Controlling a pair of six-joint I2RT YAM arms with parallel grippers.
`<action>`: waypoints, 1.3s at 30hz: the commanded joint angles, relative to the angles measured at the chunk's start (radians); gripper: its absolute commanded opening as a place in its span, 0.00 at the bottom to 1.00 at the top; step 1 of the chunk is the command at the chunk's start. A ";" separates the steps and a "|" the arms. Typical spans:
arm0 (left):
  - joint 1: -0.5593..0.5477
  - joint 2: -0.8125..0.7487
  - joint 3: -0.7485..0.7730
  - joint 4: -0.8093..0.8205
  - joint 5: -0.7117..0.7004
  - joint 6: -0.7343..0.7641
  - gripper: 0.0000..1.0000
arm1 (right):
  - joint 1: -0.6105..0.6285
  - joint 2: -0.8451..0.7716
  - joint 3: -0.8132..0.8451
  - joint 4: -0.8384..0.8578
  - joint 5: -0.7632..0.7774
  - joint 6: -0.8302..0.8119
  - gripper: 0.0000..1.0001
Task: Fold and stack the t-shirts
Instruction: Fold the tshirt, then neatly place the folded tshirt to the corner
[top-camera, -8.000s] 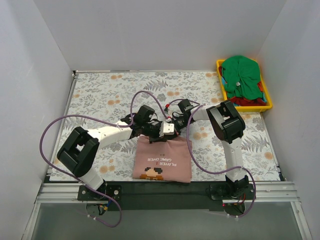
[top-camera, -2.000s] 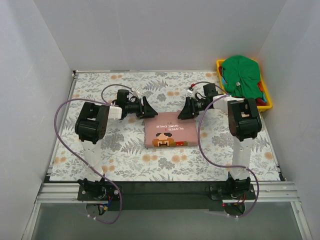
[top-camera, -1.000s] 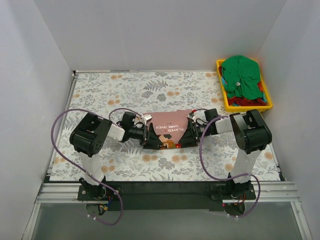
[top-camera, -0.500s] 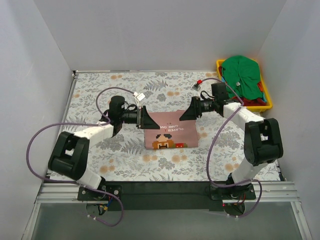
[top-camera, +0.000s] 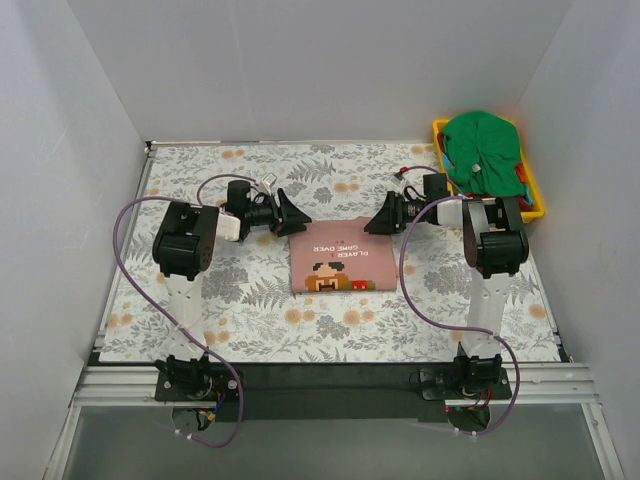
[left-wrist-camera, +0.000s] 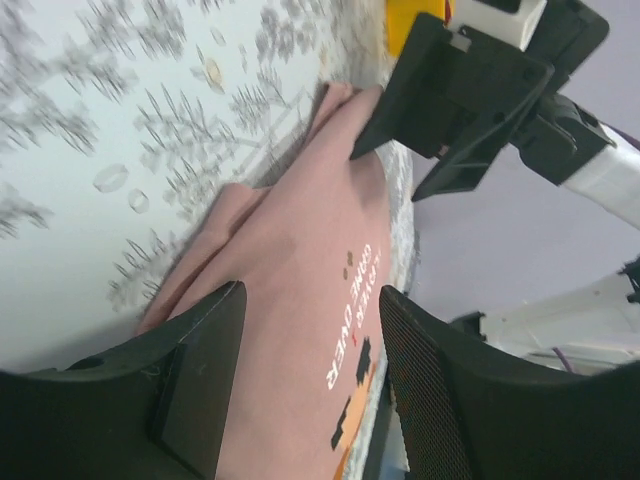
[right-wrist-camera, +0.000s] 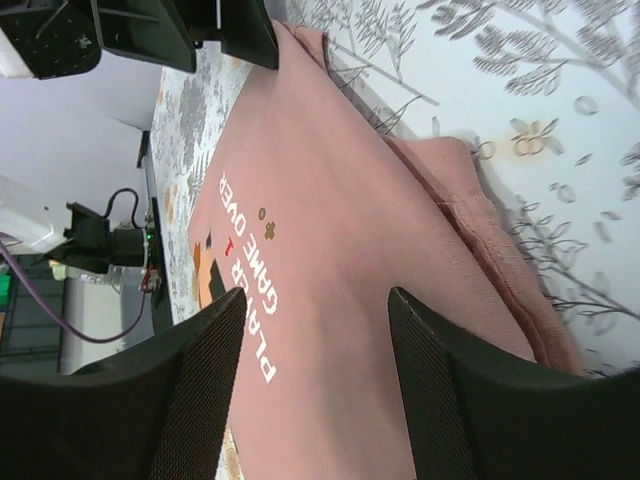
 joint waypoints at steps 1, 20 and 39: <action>0.032 0.004 0.067 -0.061 -0.083 0.068 0.55 | -0.029 0.017 0.050 0.052 0.071 -0.015 0.67; -0.585 -0.535 0.158 -0.893 -1.223 0.435 0.72 | -0.259 -0.725 -0.084 -0.287 0.243 -0.050 0.98; -0.376 -0.217 0.023 -0.906 -1.386 0.511 0.78 | -0.296 -0.785 -0.142 -0.521 0.268 -0.293 0.98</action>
